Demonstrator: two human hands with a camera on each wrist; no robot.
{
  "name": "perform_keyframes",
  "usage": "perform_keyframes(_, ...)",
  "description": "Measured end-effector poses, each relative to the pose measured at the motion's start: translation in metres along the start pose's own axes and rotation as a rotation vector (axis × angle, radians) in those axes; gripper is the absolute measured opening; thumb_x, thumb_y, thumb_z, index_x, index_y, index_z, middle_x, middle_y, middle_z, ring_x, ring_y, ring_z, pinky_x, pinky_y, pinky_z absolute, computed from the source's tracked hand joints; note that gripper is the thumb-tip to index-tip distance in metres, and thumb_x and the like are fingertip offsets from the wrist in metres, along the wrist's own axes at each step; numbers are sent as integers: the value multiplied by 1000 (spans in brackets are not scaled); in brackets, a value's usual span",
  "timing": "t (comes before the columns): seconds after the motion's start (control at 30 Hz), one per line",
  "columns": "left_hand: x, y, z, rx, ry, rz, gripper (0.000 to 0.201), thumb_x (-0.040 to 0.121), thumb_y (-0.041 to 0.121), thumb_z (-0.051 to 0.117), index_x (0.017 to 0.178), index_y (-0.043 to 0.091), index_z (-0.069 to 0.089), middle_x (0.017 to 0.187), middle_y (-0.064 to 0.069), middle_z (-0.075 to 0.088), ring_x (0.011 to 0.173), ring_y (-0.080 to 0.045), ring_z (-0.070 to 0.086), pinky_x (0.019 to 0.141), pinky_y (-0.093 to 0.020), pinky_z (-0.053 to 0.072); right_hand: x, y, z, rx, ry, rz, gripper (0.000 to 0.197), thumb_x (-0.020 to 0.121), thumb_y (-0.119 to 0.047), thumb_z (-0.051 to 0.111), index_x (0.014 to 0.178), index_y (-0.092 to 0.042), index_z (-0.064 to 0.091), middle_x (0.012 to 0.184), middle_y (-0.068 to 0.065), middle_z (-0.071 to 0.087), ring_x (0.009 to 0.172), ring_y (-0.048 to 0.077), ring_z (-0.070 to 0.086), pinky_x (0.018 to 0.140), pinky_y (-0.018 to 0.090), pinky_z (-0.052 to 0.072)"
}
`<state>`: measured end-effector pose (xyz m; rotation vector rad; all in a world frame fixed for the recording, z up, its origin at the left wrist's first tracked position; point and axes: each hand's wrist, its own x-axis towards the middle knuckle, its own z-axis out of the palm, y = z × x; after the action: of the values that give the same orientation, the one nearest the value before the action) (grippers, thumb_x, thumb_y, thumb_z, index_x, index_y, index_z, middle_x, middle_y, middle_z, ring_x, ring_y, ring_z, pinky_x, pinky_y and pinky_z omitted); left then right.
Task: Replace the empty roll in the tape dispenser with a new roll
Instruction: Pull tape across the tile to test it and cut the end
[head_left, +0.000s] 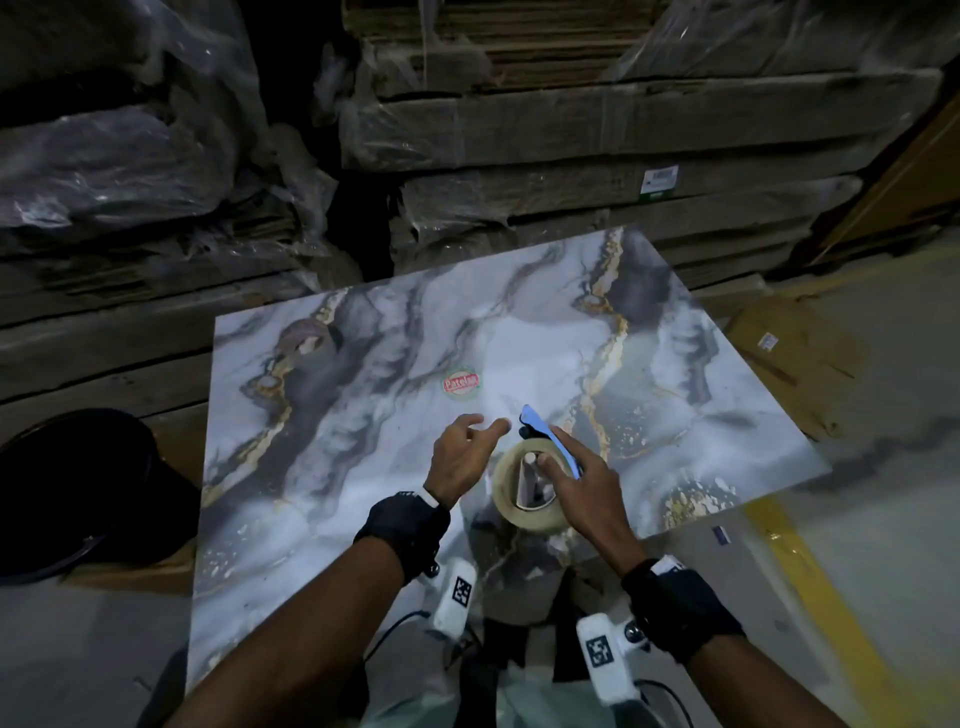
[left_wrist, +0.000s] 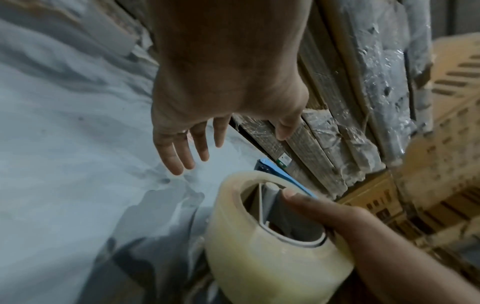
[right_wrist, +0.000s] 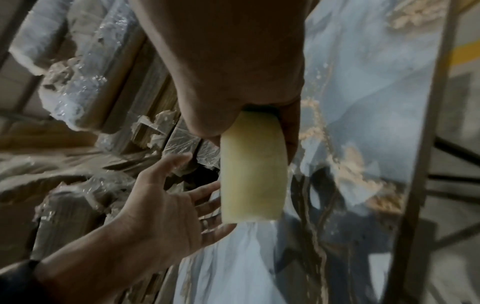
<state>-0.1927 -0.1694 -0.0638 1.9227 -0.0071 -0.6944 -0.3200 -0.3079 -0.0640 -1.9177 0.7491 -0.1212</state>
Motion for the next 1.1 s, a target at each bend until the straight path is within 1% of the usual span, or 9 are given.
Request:
perform_keyframes(0.1,9,1,-14,176,40,74,71,70,60,55,130,21,57,125,-11,61,112,-25,60,96,-38,47,11,-8,2,-264,13,-54,46,95,-51,60,140,-46,57,125,-4,72,115,24,65,93,40,55)
perform_keyframes(0.2,21,1,-29,480,-50,156,82,69,62,45,145,33,46,143,-12,48,132,-36,44,113,-45,37,24,-11,11,-457,-13,-76,53,91,-57,49,144,-51,47,116,1,72,111,28,65,86,40,53)
perform_keyframes(0.33,31,8,-42,791,-169,211,85,72,52,41,156,44,32,159,-10,30,142,-39,27,114,-48,28,40,-23,21,-625,-23,-119,52,93,-47,53,144,-45,46,116,11,68,112,35,62,87,40,50)
perform_keyframes(0.47,46,6,-48,986,-229,166,88,69,60,38,156,54,24,166,-11,16,147,-41,18,117,-51,22,49,-36,27,-753,-20,-163,44,95,-40,51,139,-37,51,111,17,62,102,42,65,82,40,49)
perform_keyframes(0.63,57,9,-49,1069,-284,181,90,69,63,33,157,53,18,168,-12,7,150,-41,11,118,-51,19,56,-47,36,-888,-37,-196,42,99,-38,48,140,-34,53,115,16,62,99,40,66,81,39,48)
perform_keyframes(0.8,66,6,-41,1084,-306,168,92,68,59,31,158,53,13,169,-12,3,151,-39,10,117,-49,19,60,-57,44,-917,-69,-185,36,97,-29,50,132,-27,60,115,16,64,99,37,66,81,36,47)
perform_keyframes(0.93,73,3,-35,1083,-311,157,91,68,56,31,157,55,8,170,-11,-1,151,-40,9,118,-49,19,55,-69,44,-845,-31,-275,31,89,-13,62,118,-22,71,100,15,69,89,41,67,71,39,49)
perform_keyframes(1.03,81,-2,-32,1080,-312,169,86,73,56,31,155,58,7,171,-9,-5,152,-40,5,118,-51,17,61,-61,49,-940,-55,-297,32,91,-18,51,116,-33,64,106,1,69,94,34,61,64,33,34)
perform_keyframes(1.1,84,-3,-30,1090,-319,156,86,72,55,28,156,58,7,171,-8,-7,153,-40,3,119,-52,16,66,-58,51,-940,-56,-302,28,89,-20,50,110,-33,63,103,-1,69,91,31,60,62,32,30)
